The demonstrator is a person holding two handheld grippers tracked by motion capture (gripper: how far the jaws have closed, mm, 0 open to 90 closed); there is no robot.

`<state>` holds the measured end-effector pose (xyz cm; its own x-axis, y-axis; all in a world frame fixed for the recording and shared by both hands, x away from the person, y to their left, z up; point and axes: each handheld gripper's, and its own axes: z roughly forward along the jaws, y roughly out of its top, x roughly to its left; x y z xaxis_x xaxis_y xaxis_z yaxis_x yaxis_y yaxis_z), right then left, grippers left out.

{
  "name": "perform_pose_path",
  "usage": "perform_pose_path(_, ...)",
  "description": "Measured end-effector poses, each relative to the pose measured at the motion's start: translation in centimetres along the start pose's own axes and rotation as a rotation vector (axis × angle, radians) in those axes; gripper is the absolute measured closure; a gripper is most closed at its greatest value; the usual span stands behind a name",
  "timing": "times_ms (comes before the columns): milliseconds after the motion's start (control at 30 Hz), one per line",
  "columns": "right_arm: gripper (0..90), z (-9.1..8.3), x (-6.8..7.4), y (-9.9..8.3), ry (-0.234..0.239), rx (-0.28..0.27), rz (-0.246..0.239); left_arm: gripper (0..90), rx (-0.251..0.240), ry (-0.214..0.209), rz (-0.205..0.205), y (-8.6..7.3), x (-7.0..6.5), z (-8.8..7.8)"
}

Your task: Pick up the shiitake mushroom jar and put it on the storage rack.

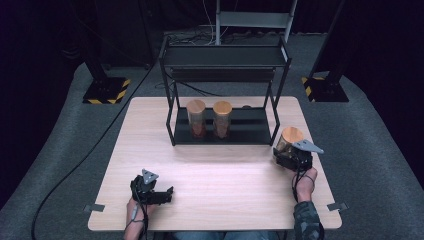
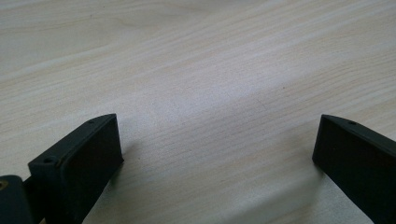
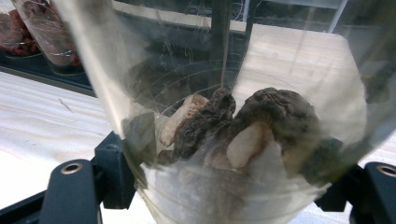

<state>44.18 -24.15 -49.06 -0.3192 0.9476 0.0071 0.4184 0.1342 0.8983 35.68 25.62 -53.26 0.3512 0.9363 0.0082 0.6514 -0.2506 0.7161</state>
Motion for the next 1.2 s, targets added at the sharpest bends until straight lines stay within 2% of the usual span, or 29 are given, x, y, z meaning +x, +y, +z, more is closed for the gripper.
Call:
perform_pose_path(533, 25.0, -0.1, 0.7, 0.3, 0.014, -0.013, -0.005, 0.7, 0.000, 0.000, 0.000, 0.0, 0.0, 0.0)
perform_pose_path(1200, 25.0, 0.2, 1.9, 1.1, 0.042, -0.014, -0.040, 0.7, 0.000, 0.000, 0.000, 0.0, 0.0, 0.0)
